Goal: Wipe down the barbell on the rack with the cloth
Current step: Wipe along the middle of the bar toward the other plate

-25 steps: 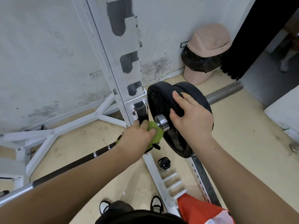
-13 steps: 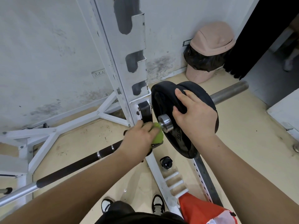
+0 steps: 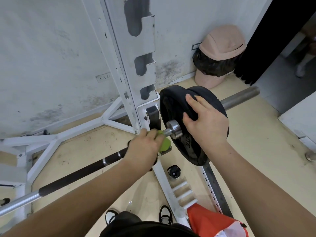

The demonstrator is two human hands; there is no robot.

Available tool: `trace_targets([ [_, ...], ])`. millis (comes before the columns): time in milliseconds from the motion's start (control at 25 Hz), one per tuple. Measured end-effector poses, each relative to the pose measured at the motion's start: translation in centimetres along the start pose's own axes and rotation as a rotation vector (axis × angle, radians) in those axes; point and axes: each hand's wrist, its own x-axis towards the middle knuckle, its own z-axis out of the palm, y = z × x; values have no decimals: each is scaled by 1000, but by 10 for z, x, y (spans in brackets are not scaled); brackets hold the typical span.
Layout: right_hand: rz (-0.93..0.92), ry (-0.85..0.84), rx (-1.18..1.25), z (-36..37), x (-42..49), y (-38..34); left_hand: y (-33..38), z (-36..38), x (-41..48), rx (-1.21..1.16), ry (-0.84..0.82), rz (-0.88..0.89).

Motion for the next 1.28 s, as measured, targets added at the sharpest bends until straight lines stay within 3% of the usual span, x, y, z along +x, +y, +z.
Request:
trace_targets([
  [160,-18,7,0,3,-2,0,-9,-17,2,-20,-67,-148],
  [360,16,-169,18,-3,2,-7,33,-14,28,-40,93,-84],
  [400,-28,-147,14,-6,1,-13,27,-9,16,-28,92,-72],
  [520,-407,70,142,-7,-27,-38,-12,2,-35,3,48,-133],
  [560,-475,65,216,-3,-43,-46,-24,1,-49,37,44,-180],
  [600,-456,16,269,2,-59,-51,-33,4,-58,49,28,-220],
  [680,-148,-192,297,19,-81,-48,-39,6,-53,-27,7,-243],
  [760,158,-467,233,37,-89,-36,-28,1,-28,-166,109,-190],
  [800,208,-543,229,44,-88,-31,-17,0,-15,-213,146,-144],
  [1040,224,-747,272,44,-68,-30,-6,20,-17,-156,138,-155],
  [1280,172,-624,-7,56,-69,-47,-21,14,-32,-201,134,-210],
])
